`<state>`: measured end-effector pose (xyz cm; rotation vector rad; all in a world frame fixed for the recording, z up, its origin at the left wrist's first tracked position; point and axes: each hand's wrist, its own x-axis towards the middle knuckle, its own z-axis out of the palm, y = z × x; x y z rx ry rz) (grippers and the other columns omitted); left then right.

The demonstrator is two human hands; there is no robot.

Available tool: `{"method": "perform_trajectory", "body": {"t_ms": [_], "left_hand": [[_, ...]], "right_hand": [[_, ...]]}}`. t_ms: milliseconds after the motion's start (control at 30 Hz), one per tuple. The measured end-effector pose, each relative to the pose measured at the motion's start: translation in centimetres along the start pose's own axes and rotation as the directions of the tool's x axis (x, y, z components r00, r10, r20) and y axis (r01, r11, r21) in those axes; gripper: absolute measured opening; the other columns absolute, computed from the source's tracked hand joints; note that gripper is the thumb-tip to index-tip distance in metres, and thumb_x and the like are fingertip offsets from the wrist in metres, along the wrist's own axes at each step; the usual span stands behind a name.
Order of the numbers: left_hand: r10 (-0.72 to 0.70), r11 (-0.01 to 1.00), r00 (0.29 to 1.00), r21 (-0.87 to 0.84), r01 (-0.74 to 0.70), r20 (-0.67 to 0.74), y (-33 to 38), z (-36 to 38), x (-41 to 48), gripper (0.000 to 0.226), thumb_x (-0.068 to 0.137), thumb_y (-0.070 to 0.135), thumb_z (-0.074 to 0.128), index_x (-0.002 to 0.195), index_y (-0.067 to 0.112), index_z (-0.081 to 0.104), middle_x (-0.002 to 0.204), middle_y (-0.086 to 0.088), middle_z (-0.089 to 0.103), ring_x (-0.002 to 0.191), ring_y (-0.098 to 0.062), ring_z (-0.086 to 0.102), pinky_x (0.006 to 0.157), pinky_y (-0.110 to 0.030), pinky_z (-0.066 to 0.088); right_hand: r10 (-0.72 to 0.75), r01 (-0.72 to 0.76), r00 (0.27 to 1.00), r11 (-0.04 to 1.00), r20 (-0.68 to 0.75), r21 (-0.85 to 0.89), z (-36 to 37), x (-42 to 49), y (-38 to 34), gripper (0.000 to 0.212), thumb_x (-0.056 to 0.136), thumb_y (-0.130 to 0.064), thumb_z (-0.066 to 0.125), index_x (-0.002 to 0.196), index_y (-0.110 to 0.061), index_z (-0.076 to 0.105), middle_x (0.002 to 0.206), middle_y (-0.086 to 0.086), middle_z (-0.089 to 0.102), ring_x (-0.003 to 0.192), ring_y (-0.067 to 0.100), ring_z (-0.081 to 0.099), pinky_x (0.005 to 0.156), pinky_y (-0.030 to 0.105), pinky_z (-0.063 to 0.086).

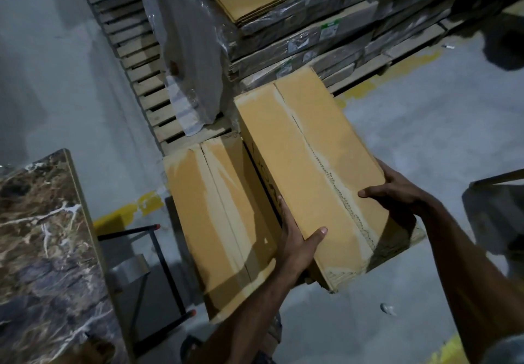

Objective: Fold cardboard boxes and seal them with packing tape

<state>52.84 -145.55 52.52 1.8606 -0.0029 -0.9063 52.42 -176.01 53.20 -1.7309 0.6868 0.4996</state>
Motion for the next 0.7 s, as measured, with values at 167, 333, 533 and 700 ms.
{"method": "perform_trajectory", "body": {"t_ms": [167, 333, 533, 700], "left_hand": [[-0.021, 0.999, 0.999, 0.023, 0.022, -0.045, -0.1, 0.4, -0.5, 0.121, 0.093, 0.046, 0.073, 0.149, 0.055, -0.034, 0.174, 0.011, -0.003, 0.155, -0.025, 0.028, 0.113, -0.040, 0.037], [-0.073, 0.996, 0.993, 0.044, 0.078, -0.097, 1.2, 0.1, -0.7, 0.130, 0.089, 0.037, 0.080, 0.151, 0.052, -0.032, 0.173, 0.010, -0.012, 0.156, -0.028, 0.025, 0.114, -0.045, 0.039], [0.162, 0.893, 0.976, 0.443, -0.084, -0.142, 4.7, -2.7, 0.4, 0.135, 0.078, 0.035, 0.087, 0.158, 0.048, -0.021, 0.169, 0.007, -0.030, 0.150, -0.037, 0.032, 0.101, -0.047, 0.053], [0.213, 0.883, 0.960, 0.457, -0.109, -0.182, 8.5, -5.7, -0.1, 0.120, 0.086, 0.040, 0.082, 0.162, 0.043, -0.011, 0.172, 0.003, -0.021, 0.154, -0.035, 0.026, 0.111, -0.048, 0.046]], "right_hand": [[-0.001, 0.001, 1.000, 1.000, -0.008, 0.008, 0.4, -0.1, -0.3, 0.105, 0.063, -0.019, 0.093, 0.148, -0.045, 0.038, 0.131, 0.005, 0.063, 0.121, 0.029, 0.062, 0.092, 0.042, 0.057], [-0.006, 0.000, 0.992, 0.999, -0.129, -0.047, 1.7, -0.7, -0.2, 0.116, 0.047, -0.061, 0.099, 0.146, -0.053, 0.040, 0.135, -0.002, 0.062, 0.120, 0.029, 0.062, 0.100, 0.055, 0.055], [-0.143, -0.017, 0.922, 0.913, -0.361, -0.407, 4.8, -1.3, -2.1, 0.124, 0.058, -0.093, 0.070, 0.158, -0.046, 0.013, 0.166, 0.000, 0.030, 0.143, 0.035, 0.041, 0.111, 0.061, 0.040], [-0.299, 0.041, 0.870, 0.835, -0.391, -0.548, 7.4, -0.9, -4.6, 0.119, 0.067, -0.097, 0.054, 0.162, -0.038, 0.013, 0.168, 0.004, 0.029, 0.148, 0.037, 0.035, 0.113, 0.064, 0.037]]}}
